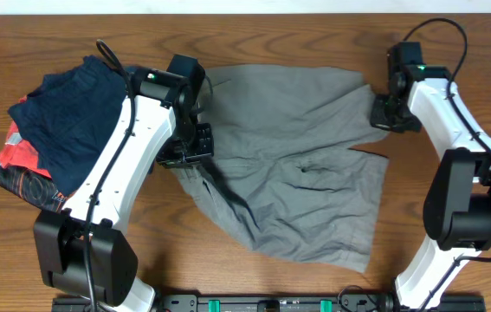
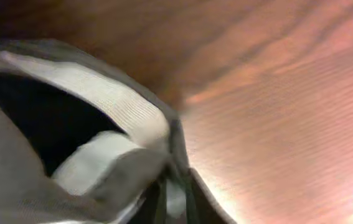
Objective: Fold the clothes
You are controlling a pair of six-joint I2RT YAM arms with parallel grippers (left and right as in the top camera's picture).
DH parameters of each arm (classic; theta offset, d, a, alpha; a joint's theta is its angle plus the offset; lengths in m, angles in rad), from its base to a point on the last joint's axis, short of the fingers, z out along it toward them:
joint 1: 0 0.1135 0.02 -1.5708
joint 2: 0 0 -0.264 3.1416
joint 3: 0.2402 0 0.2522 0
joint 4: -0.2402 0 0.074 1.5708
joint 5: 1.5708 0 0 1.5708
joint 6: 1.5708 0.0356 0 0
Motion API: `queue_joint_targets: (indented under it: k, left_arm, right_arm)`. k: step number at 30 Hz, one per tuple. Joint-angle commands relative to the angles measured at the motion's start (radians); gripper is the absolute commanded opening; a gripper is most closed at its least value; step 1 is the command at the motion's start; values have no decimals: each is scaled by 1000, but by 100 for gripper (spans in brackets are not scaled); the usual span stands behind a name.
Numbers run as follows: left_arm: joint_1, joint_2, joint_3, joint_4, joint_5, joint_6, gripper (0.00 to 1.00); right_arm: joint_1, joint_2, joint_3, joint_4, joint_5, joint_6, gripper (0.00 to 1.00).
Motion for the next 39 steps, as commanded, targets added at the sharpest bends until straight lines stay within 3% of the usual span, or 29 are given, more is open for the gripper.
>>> queue_joint_targets:
  k: [1,6,9,14,18,28,30,35,39]
  left_arm:
    - [2,-20,0,-7,-11,-10,6]
    - [2,-20,0,-6,-11,-10,6]
    - [2,-20,0,-4,-11,-10,6]
    - [2,-20,0,7,-11,-10,7]
    - [2,-20,0,13,-11,-14,6]
    - [2,-20,0,24,-11,-17,6]
    - [2,-20,0,24,-11,-17,6]
    - [2,-20,0,24,-11,-17,6]
    - [2,-20,0,40,-11,-18,6]
  right_arm:
    - [-16,-5,-9,-30,79,15,27]
    - [-70,-26,5,-118,96,85,28]
    - [-98,-71,21,-95,-82,33,27]
    - [-96,-189,24,108,-552,-179,24]
    - [-57,-216,24,231,-695,-234,22]
    - [30,5,24,182,-607,-240,24]
    - [24,65,24,139,-541,-231,20]
    - [-31,114,24,-4,-200,-28,10]
    - [-90,73,24,-23,-141,18,16]
